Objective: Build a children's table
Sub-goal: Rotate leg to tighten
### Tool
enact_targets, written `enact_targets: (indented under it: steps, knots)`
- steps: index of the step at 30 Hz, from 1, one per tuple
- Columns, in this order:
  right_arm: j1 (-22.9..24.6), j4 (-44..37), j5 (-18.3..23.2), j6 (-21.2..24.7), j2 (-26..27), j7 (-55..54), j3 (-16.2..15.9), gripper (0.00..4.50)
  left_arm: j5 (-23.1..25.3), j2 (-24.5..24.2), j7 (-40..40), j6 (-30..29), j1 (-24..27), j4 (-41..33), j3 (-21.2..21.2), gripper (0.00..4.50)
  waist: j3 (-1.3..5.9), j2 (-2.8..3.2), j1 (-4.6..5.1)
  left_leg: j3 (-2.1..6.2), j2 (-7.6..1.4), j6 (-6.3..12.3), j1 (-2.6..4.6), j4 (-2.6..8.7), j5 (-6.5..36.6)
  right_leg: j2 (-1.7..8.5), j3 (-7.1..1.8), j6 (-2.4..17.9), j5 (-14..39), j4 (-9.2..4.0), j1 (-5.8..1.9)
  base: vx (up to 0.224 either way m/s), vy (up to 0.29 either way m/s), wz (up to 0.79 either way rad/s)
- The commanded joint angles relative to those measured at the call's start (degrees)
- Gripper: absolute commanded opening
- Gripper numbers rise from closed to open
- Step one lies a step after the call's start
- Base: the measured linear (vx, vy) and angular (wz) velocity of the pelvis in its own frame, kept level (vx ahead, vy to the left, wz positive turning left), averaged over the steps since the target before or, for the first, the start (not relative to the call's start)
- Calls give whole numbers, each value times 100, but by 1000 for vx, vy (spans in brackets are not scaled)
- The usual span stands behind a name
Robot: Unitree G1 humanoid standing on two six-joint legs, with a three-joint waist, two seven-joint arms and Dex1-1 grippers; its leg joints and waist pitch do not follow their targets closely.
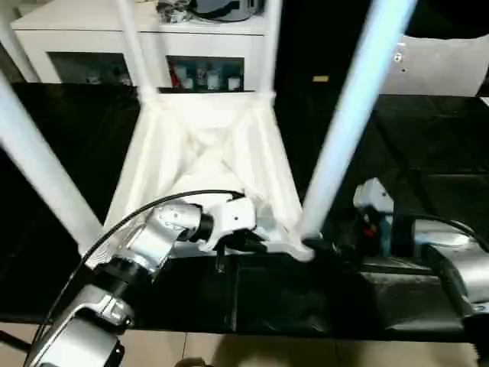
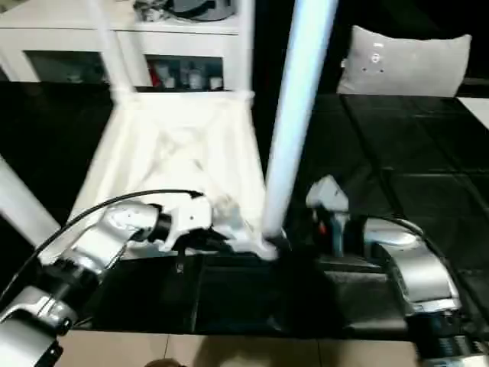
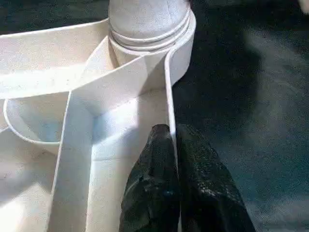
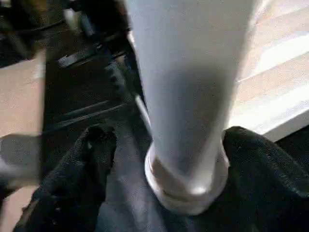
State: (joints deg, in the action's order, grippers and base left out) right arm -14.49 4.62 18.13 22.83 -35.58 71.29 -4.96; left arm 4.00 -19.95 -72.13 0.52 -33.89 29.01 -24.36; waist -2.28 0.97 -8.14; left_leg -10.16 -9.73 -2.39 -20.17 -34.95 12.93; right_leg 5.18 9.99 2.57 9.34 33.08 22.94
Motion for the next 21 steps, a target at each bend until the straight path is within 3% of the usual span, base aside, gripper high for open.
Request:
enact_targets:
  steps: [1,4,5,15,21]
  knots:
    - [17,-92,111,42,-65,246,-75,349,-11,-38,-392,224,-151,-175,-183,0,389,-117,10,143,-442,648,-1,362,261,550,-469,353,1622,-396,-385,0,0,0]
    - [14,-23,56,-110,-176,463,-279,336,-19,-152,-690,401,-150,-167,-261,0,382,-110,3,148,-444,577,2,371,308,549,-460,317,1770,-418,-379,0,0,0]
    - [4,-4,48,-136,-160,479,-284,318,-36,-157,-723,420,-157,-155,-269,0,382,-131,11,146,-444,553,6,372,343,551,-461,309,1796,-421,-377,0,0,0]
    - [-83,159,-35,-444,67,319,-318,245,-94,-123,-836,523,-172,-108,-272,0,392,-122,-1,148,-436,516,-5,371,283,554,-462,329,1728,-411,-383,0,0,0]
    - [-100,231,19,-357,183,378,-428,202,-122,-112,-826,511,-150,-94,-248,0,381,-125,5,145,-430,499,-4,375,348,550,-455,300,1826,-428,-387,0,0,0]
